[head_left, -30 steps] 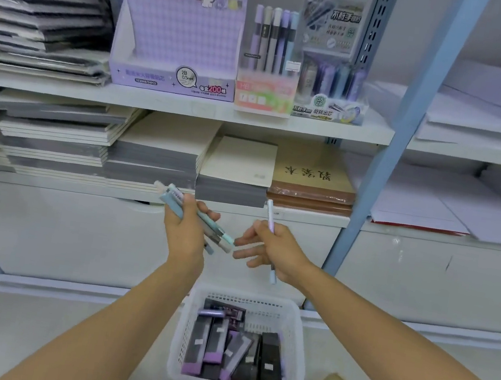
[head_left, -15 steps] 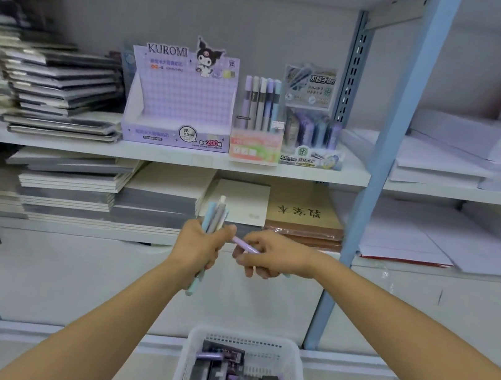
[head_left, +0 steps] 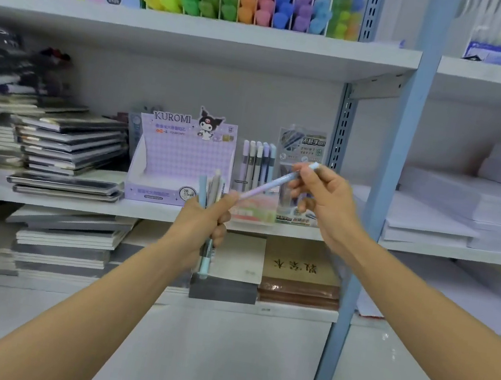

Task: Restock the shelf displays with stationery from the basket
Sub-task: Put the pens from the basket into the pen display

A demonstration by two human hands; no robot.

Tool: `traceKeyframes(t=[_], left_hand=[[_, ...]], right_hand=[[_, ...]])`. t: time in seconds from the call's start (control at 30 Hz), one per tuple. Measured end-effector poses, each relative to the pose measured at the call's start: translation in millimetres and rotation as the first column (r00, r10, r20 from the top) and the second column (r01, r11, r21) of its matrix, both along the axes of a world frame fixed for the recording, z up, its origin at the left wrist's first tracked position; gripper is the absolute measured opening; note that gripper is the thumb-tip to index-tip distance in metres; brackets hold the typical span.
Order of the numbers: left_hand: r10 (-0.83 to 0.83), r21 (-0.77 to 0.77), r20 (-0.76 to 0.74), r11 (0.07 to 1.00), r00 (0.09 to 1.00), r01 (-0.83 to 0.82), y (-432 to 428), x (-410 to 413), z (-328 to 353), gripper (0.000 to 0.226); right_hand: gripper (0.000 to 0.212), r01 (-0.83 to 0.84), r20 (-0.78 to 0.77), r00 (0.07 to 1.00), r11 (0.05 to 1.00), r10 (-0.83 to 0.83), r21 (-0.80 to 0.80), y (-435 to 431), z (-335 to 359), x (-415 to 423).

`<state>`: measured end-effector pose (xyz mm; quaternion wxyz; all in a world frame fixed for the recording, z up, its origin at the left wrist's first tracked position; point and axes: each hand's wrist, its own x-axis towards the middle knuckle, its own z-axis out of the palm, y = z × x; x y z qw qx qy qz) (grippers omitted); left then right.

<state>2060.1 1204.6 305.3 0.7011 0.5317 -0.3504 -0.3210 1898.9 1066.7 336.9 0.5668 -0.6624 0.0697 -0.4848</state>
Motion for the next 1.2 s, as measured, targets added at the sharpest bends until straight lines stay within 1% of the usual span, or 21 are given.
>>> traceKeyframes(t=[0.07,0.13,0.2,0.27,0.4,0.6,0.73,0.8,0.83,0.93,1.03,1.13,1.17,1.2], left_hand=[[-0.005,0.008,-0.066,1.0,0.998,0.006,-8.9,4.7,13.1,0.03],[-0.016,0.009,-0.183,1.0,0.983,0.018,-17.8,9.0,22.9,0.027],[-0.02,-0.023,-0.242,1.0,0.97,0.015,-27.7,13.2,29.1,0.024],[-0.021,-0.052,-0.228,0.999,0.974,0.009,-37.2,17.4,31.8,0.022],[-0.022,-0.086,-0.142,0.996,0.99,0.009,-49.7,26.7,32.1,0.014],[-0.059,-0.1,-0.025,0.993,0.998,0.056,-54.0,43.1,23.3,0.027],[-0.073,-0.107,-0.009,0.992,0.997,0.071,-56.4,44.2,19.3,0.027],[-0.067,-0.105,0.007,0.992,0.998,0.067,-57.6,44.0,17.9,0.028],[-0.063,-0.103,0.017,0.993,0.998,0.064,-58.1,44.1,17.4,0.029],[-0.064,-0.092,0.04,0.993,0.997,0.067,-57.6,45.0,16.6,0.035],[-0.079,-0.104,0.048,0.991,0.996,0.084,-54.3,44.1,18.0,0.029],[-0.089,-0.099,0.083,0.99,0.993,0.097,-49.4,40.0,19.2,0.031],[-0.091,-0.094,0.098,0.99,0.991,0.101,-47.2,38.4,19.7,0.033],[-0.091,-0.087,0.115,0.991,0.989,0.102,-44.9,36.5,20.5,0.035]], right_hand=[[0.016,0.141,0.068,0.988,0.989,-0.137,-0.052,-10.1,23.9,3.8],[0.016,0.268,0.086,0.962,0.957,-0.26,-0.109,-23.9,42.4,8.4],[0.015,0.351,0.024,0.935,0.916,-0.353,-0.194,-40.0,52.1,16.2],[0.017,0.381,-0.075,0.906,0.881,-0.416,-0.281,-55.5,53.2,26.9],[0.019,0.35,-0.223,0.863,0.854,-0.454,-0.384,-71.6,43.2,49.0],[0.017,0.262,-0.348,0.78,0.776,-0.52,-0.573,-72.5,44.5,59.8],[0.023,0.194,-0.42,0.736,0.76,-0.531,-0.621,-73.2,50.3,62.6],[0.022,0.204,-0.403,0.746,0.759,-0.529,-0.618,-73.5,47.5,67.8],[0.017,0.228,-0.371,0.765,0.759,-0.527,-0.61,-72.7,45.9,70.4],[0.023,0.313,-0.234,0.806,0.727,-0.544,-0.611,-70.7,40.4,75.4],[0.017,0.333,-0.217,0.785,0.69,-0.58,-0.643,-68.0,31.8,78.7],[0.025,0.34,-0.228,0.72,0.62,-0.656,-0.707,-63.2,27.3,78.7],[0.026,0.362,-0.206,0.727,0.62,-0.655,-0.696,-60.4,27.6,77.3],[0.025,0.391,-0.168,0.757,0.643,-0.632,-0.659,-55.9,28.9,75.1]])
